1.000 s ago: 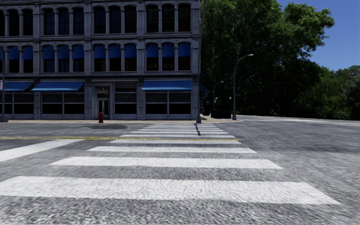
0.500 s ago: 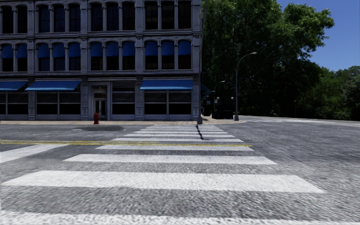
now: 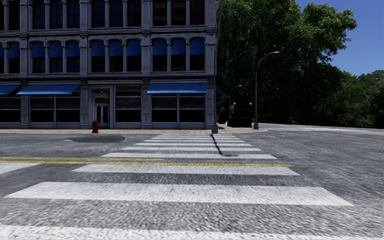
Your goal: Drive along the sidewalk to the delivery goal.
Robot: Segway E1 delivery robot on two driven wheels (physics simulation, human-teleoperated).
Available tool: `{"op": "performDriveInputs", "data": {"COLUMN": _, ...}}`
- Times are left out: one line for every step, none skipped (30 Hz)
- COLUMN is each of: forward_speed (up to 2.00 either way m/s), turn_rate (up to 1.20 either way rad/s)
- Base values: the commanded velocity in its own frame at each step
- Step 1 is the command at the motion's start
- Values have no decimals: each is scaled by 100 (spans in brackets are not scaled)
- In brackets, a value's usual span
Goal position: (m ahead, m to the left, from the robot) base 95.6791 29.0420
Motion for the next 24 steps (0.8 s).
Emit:
{"op": "performDriveInputs", "data": {"forward_speed": 200, "turn_rate": 0}}
{"op": "performDriveInputs", "data": {"forward_speed": 200, "turn_rate": 0}}
{"op": "performDriveInputs", "data": {"forward_speed": 200, "turn_rate": 0}}
{"op": "performDriveInputs", "data": {"forward_speed": 200, "turn_rate": 0}}
{"op": "performDriveInputs", "data": {"forward_speed": 200, "turn_rate": 0}}
{"op": "performDriveInputs", "data": {"forward_speed": 200, "turn_rate": 0}}
{"op": "performDriveInputs", "data": {"forward_speed": 200, "turn_rate": 0}}
{"op": "performDriveInputs", "data": {"forward_speed": 200, "turn_rate": 0}}
{"op": "performDriveInputs", "data": {"forward_speed": 200, "turn_rate": 0}}
{"op": "performDriveInputs", "data": {"forward_speed": 200, "turn_rate": 0}}
{"op": "performDriveInputs", "data": {"forward_speed": 200, "turn_rate": 0}}
{"op": "performDriveInputs", "data": {"forward_speed": 200, "turn_rate": 0}}
{"op": "performDriveInputs", "data": {"forward_speed": 200, "turn_rate": 0}}
{"op": "performDriveInputs", "data": {"forward_speed": 200, "turn_rate": 0}}
{"op": "performDriveInputs", "data": {"forward_speed": 200, "turn_rate": 0}}
{"op": "performDriveInputs", "data": {"forward_speed": 200, "turn_rate": 0}}
{"op": "performDriveInputs", "data": {"forward_speed": 200, "turn_rate": 0}}
{"op": "performDriveInputs", "data": {"forward_speed": 200, "turn_rate": 0}}
{"op": "performDriveInputs", "data": {"forward_speed": 200, "turn_rate": 0}}
{"op": "performDriveInputs", "data": {"forward_speed": 200, "turn_rate": 0}}
{"op": "performDriveInputs", "data": {"forward_speed": 200, "turn_rate": 0}}
{"op": "performDriveInputs", "data": {"forward_speed": 200, "turn_rate": 0}}
{"op": "performDriveInputs", "data": {"forward_speed": 200, "turn_rate": 0}}
{"op": "performDriveInputs", "data": {"forward_speed": 200, "turn_rate": 0}}
